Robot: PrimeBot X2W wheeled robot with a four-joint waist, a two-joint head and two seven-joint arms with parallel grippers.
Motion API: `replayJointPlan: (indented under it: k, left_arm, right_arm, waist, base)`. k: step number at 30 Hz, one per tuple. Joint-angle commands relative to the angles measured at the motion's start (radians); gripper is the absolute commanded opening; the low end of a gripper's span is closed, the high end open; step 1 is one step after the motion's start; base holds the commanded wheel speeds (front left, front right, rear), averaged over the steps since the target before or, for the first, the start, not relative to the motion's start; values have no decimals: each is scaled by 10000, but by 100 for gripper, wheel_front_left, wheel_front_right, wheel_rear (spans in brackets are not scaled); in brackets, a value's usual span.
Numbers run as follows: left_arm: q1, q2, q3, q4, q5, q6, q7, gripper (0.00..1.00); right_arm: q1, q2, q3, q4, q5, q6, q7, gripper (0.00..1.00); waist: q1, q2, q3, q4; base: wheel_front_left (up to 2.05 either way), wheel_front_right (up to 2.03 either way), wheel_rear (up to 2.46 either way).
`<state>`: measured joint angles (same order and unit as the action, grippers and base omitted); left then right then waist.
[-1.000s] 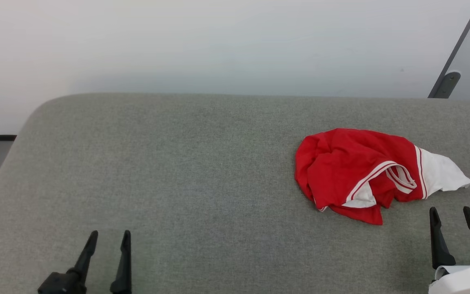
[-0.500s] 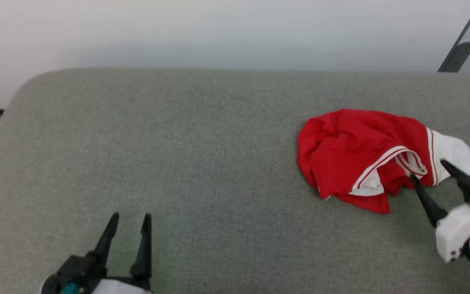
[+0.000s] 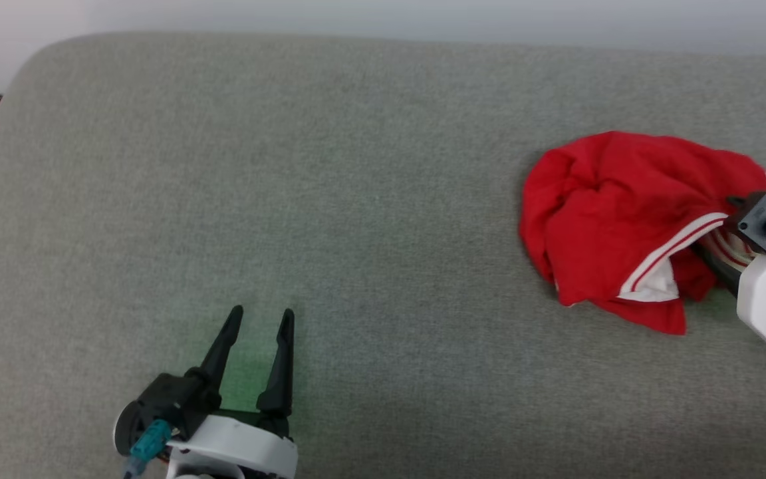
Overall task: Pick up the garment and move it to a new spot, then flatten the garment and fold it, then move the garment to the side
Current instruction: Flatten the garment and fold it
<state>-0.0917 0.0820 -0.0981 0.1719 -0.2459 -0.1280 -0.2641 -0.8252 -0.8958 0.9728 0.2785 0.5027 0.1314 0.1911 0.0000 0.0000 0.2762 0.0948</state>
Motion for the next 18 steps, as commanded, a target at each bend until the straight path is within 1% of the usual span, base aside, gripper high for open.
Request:
replayJointPlan:
  k: [1, 4, 5, 6, 7, 8, 11, 12, 15, 18]
  left_arm:
    - [-138, -37, -35, 16, -43, -32, 0, 100]
    - [-239, -80, -97, 40, -74, -33, -2, 100]
    - [-276, -94, -129, 57, -80, -33, -2, 100]
    - [-307, -100, -152, 87, -91, -33, -2, 100]
    - [-328, -104, -172, 107, -93, -33, 0, 100]
    - [-370, -113, -189, 124, -99, -33, 0, 100]
    - [-538, -148, -316, 133, -98, -33, 0, 100]
    - [-538, -148, -316, 133, -98, -33, 0, 100]
    - [-721, -154, -497, 116, -145, -33, -2, 100]
    - [-996, -163, -739, 155, -201, -33, -2, 100]
  right_arm:
    - [-373, -57, 549, 81, 114, -14, -44, 100]
    - [-1027, -159, 1633, 257, 363, -16, -100, 100]
    - [-1266, -188, 1849, 353, 500, -16, -169, 91]
    - [-1466, -177, 1986, 453, 702, -16, -250, 47]
    - [-1654, -136, 2079, 548, 884, -16, -369, 11]
    - [-1853, -78, 2048, 684, 1024, -16, -525, 0]
    - [-2381, 92, 1729, 1197, 1419, -16, -992, 0]
    - [-2381, 92, 1729, 1197, 1419, -16, -992, 0]
    - [-2959, 370, 1395, 1783, 1615, -16, -1218, 0]
    - [-3656, 752, 755, 2796, 1779, -16, -1372, 0]
  waist:
    - [0, 0, 345, 295]
    - [0, 0, 469, 363]
    - [0, 0, 498, 393]
    - [0, 0, 516, 411]
    - [0, 0, 543, 415]
    - [0, 0, 584, 414]
    - [0, 0, 768, 437]
    - [0, 0, 768, 437]
    - [0, 0, 1061, 491]
    - [0, 0, 1400, 632]
  base:
    - [0, 0, 0]
    - [0, 0, 0]
    - [0, 0, 0]
    - [0, 0, 0]
    - [0, 0, 0]
    - [0, 0, 0]
    - [0, 0, 0]
    - [0, 0, 0]
    - [0, 0, 0]
    - [0, 0, 0]
